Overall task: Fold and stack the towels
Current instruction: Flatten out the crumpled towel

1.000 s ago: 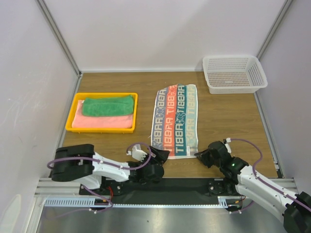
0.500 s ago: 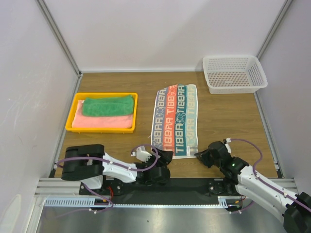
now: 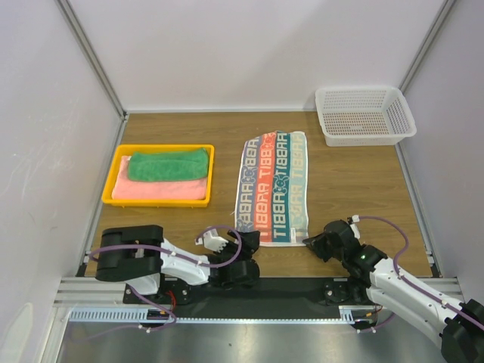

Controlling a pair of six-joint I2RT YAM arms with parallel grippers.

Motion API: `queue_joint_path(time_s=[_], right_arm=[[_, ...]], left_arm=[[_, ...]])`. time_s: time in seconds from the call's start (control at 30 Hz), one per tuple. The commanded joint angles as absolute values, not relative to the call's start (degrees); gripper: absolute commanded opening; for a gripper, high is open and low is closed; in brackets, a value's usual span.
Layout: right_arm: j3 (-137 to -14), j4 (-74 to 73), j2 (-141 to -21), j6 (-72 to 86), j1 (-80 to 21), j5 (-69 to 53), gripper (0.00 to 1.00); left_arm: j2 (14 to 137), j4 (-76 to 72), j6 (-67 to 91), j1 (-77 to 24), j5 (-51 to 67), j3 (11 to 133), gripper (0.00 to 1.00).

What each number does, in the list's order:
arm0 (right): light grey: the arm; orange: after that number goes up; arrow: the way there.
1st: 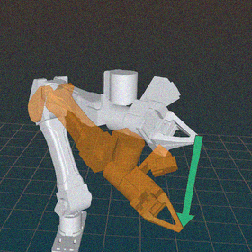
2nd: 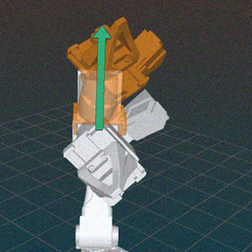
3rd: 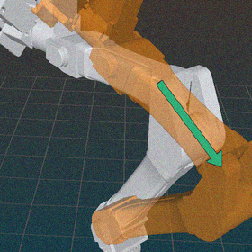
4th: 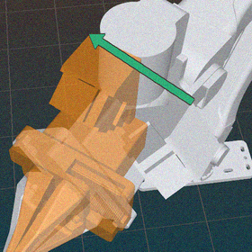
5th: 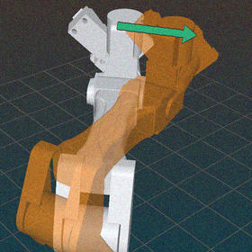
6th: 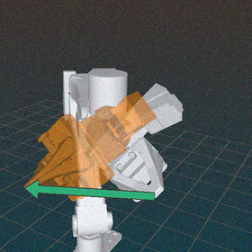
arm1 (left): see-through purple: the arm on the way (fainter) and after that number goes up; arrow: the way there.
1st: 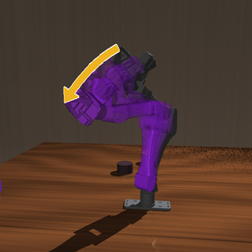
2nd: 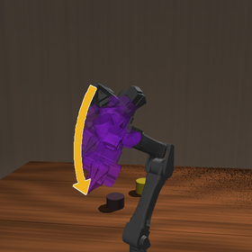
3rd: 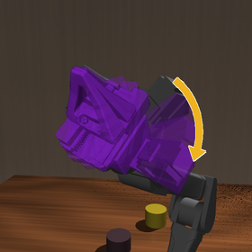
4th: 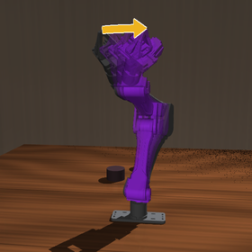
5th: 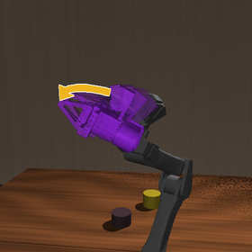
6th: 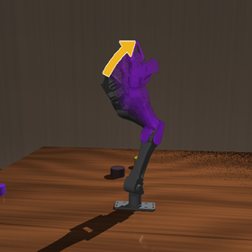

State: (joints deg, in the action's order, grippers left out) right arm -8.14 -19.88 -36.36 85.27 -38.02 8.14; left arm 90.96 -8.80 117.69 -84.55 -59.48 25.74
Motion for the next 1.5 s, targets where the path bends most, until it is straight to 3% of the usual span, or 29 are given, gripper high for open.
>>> queue_joint_path(time_s=[0.0, 0.13, 0.27, 0.57, 0.73, 0.83, 0.9, 1.07, 1.23, 1.47], right_arm=[[-10.37, -21.27, -36.39, 85.25, -37.79, 9.84, 0.0], [-10.37, -21.18, -36.47, 85.25, -37.88, 10.02, 0.0], [-10.37, -21.18, -36.56, 85.08, -37.79, 10.02, 0.0], [-10.46, -21.45, -36.04, 84.99, -37.79, 10.55, 0.0], [-10.37, -21.36, -36.04, 84.99, -37.79, 10.63, 0.0], [-10.37, -21.53, -35.95, 84.9, -37.88, 10.72, 0.0], [-10.55, -21.36, -35.68, 84.55, -37.79, 10.99, 0.0], [-12.83, -21.79, -35.68, 81.04, -37.88, 11.86, 0.0], [-17.75, -24.08, -35.33, 73.5, -37.79, 14.93, 0.0], [-30.48, -29.87, -34.89, 59.62, -37.97, 19.15, 0.0]], left_arm=[[94.66, 5.71, 152.05, -83.41, -52.74, 20.66, 0.76], [94.31, 4.75, 152.05, -83.32, -53.08, 19.6, 0.71], [94.31, 6.41, 152.05, -83.32, -52.74, 20.13, 0.42], [91.32, 14.59, 152.05, -83.32, -52.82, 20.83, 0.27], [91.49, 13.71, 152.05, -83.32, -52.12, 20.21, 0.26], [91.85, 13.01, 152.05, -83.23, -52.47, 20.04, 0.14], [91.67, 13.18, 151.96, -83.14, -52.56, 20.04, 0.0], [88.16, 21.33, 151.79, -83.06, -54.05, 21.26, 0.0], [79.3, 45.56, 145.91, -83.06, -56.86, 30.4, 0.0], [68.04, 55.89, 133.17, -82.88, -65.02, 37.17, 0.01]])
